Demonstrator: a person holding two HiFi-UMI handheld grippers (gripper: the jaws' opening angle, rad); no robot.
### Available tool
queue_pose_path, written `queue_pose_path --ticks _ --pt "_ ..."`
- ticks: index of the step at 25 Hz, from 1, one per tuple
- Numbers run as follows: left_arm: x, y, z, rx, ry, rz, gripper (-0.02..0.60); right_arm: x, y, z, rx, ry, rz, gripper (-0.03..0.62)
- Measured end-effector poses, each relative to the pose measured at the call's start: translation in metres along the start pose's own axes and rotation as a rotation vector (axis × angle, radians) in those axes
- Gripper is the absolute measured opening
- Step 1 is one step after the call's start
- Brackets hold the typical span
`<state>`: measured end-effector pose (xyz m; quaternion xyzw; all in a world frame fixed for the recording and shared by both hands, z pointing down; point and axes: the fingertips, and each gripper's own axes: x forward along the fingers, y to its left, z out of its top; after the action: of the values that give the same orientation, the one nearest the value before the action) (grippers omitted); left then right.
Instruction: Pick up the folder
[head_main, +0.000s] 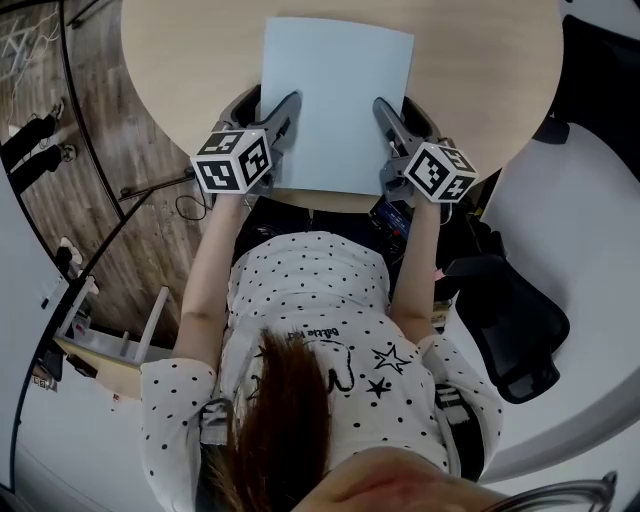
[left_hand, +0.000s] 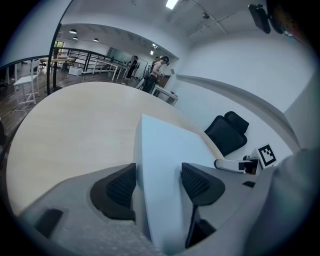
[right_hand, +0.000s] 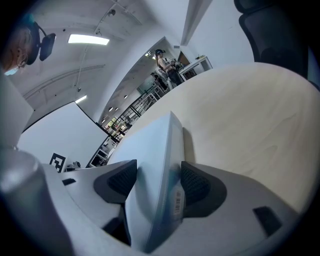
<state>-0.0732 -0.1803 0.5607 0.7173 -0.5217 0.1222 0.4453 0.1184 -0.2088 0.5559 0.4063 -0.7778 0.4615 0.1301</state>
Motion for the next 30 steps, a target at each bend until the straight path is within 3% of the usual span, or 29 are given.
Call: queue_pose_path --ticks 21,30 --pt "-0.006 -0.006 0.003 -0.01 -0.028 0.017 0.282 -0.003 0.006 0.001 -0.042 0.01 -0.02 0.265" --pt "-0.022 -0.019 0.024 -0.012 -0.104 -0.002 0.282 -0.018 0.034 0.035 -0.214 -0.08 -0.007 0.265"
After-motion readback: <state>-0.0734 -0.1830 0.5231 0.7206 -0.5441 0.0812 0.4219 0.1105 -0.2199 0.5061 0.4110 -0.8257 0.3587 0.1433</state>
